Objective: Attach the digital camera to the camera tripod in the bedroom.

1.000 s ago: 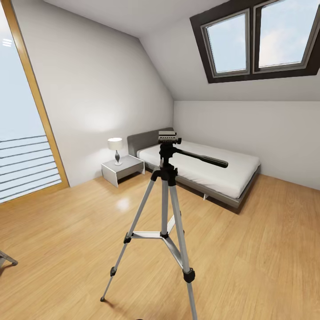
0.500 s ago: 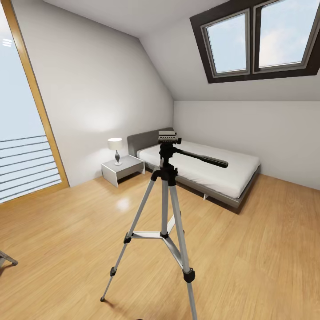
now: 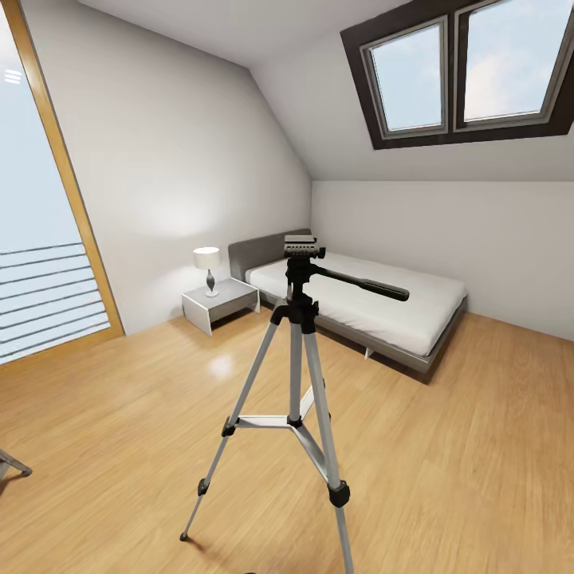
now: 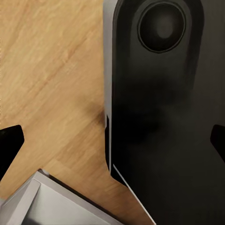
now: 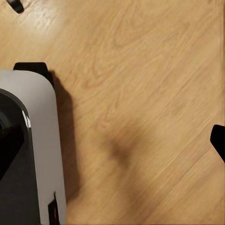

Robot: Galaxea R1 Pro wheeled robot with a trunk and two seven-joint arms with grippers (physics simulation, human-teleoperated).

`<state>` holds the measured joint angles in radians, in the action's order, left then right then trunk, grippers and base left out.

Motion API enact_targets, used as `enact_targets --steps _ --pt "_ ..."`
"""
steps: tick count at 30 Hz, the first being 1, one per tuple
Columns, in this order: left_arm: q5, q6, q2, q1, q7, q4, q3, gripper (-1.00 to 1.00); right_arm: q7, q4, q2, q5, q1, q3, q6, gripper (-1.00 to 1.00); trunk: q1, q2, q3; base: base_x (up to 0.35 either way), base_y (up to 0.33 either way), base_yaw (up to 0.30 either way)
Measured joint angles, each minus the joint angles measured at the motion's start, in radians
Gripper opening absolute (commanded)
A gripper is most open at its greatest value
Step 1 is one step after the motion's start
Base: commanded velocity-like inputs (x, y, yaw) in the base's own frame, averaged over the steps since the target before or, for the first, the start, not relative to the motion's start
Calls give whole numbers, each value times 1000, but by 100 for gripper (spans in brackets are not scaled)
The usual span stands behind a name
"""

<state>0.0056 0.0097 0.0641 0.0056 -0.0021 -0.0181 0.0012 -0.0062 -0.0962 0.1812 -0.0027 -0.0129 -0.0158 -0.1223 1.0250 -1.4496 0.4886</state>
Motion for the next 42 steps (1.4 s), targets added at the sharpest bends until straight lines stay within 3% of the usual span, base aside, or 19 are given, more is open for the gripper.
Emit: enact_targets --steps 42 --pt "0 -1 0 0 1 -1 0 100 1 -11 -1 0 0 -5 -31 100 0 0 -11 -21 0 0"
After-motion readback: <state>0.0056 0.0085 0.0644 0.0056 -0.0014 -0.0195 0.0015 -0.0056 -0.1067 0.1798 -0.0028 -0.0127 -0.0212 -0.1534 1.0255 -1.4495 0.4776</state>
